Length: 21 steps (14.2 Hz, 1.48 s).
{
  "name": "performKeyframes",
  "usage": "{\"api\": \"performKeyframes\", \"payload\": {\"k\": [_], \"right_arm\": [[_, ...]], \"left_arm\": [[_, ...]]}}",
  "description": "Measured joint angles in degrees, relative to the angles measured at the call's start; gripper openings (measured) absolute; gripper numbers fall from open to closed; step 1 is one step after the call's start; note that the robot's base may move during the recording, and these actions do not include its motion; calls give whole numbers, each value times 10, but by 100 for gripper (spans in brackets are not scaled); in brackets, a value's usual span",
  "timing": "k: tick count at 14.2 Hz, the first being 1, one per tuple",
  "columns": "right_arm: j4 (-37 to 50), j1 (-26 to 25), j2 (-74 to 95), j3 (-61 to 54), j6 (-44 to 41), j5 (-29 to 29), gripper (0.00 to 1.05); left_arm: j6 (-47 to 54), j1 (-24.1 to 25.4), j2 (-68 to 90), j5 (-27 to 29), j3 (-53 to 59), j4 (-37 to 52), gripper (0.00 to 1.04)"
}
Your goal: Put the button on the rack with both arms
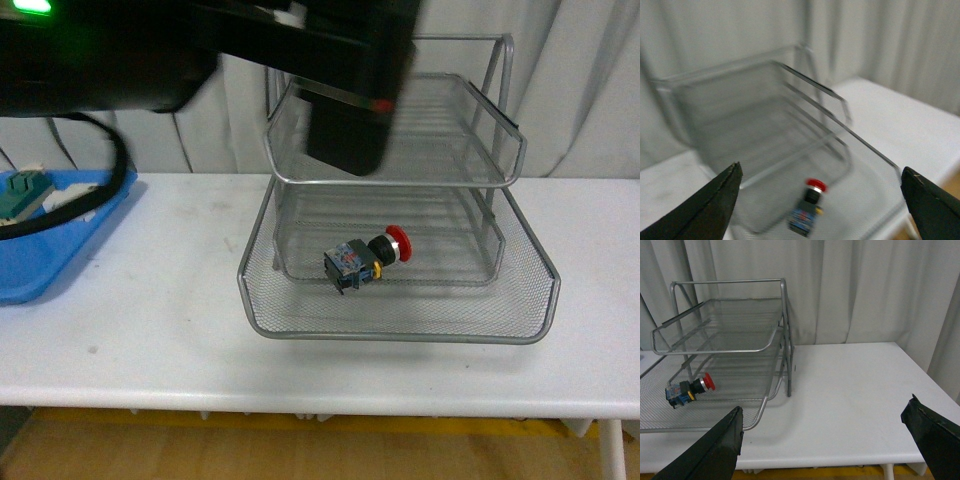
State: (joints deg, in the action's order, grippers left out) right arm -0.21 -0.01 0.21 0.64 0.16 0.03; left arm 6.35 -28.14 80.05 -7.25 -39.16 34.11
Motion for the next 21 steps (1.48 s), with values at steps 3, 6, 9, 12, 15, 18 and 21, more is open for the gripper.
{"api": "performKeyframes", "payload": {"k": [3, 6, 9, 12, 15, 18, 21], "right_arm": [[0, 0, 0, 0, 0, 0, 98], [0, 0, 0, 0, 0, 0, 98], [0, 0, 0, 0, 0, 0, 98], [0, 0, 0, 0, 0, 0, 98], [0, 0, 0, 0, 0, 0, 98], [0, 0, 0, 0, 0, 0, 98], [0, 0, 0, 0, 0, 0, 98]], "left_arm": [[-50, 39, -43, 299, 182, 166, 60], [-60, 129, -192, 225, 288, 144, 6], [-62, 188, -312, 168, 338, 86, 2], [-62, 210, -356, 146, 365, 84, 2], [-61, 253, -413, 92, 386, 27, 2], [-62, 283, -490, 73, 386, -35, 2], [-62, 280, -545, 73, 386, -89, 2]]}}
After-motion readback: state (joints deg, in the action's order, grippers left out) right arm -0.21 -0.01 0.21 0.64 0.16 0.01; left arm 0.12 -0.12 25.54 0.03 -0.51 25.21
